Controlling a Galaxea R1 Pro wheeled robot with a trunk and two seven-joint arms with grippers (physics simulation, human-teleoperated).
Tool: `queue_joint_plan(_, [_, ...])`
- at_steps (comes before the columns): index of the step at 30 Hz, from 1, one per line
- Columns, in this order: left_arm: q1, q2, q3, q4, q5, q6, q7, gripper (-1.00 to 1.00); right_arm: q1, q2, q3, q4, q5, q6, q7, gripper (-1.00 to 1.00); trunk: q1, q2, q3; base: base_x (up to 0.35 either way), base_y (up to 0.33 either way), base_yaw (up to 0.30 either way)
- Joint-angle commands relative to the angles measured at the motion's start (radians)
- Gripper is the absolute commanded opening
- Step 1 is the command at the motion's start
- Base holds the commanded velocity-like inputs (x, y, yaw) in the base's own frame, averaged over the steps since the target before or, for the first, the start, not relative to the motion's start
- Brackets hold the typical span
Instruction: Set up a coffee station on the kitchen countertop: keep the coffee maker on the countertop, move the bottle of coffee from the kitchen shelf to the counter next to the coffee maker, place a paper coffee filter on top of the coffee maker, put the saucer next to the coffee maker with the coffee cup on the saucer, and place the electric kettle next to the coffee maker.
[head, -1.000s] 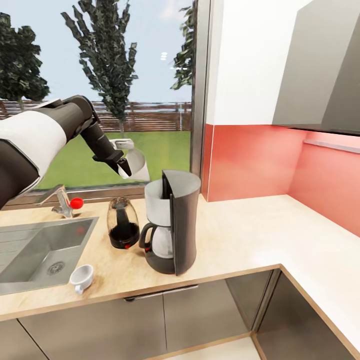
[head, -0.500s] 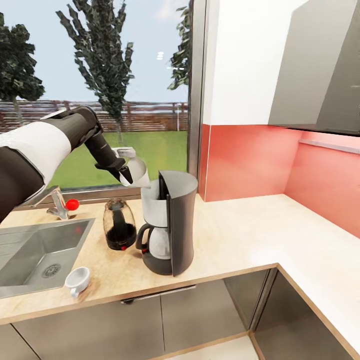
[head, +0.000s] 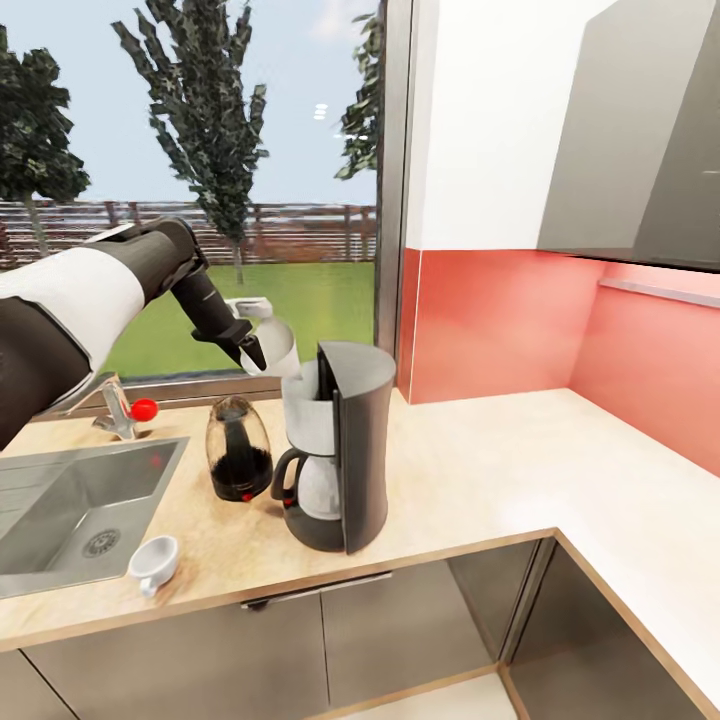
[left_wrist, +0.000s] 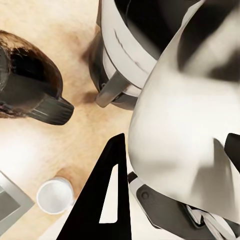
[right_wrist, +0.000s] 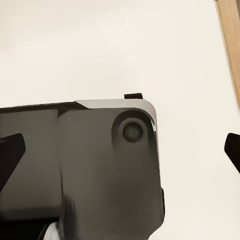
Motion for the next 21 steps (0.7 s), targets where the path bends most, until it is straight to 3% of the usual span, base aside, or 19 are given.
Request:
queue_joint_plan(1, [0.0,0.0,-0.009,0.001,0.008,0.009,-0.004,-1.0,-0.001,0.001,-0.007,0.001,0.0,-0.004,0.001,1.0,0.001,-0.002,-0.002,0.08,0.0,0.0])
queue_joint_plan(13, [0.021,0.0,-0.009,0.001,0.008,0.009,-0.004,-1.0,-0.001,0.001,-0.007,0.002,0.0,-0.004,0.001,1.0,0.001,-0.002,-0.002,0.204,0.0,0.0])
queue_joint_plan(21, [0.023,0.0,-0.009,0.001,0.009,0.009,-0.004,-1.0,-0.001,0.001,-0.007,0.001,0.0,-0.004,0.001,1.0,0.001,-0.002,-0.002,0.034,0.0,0.0])
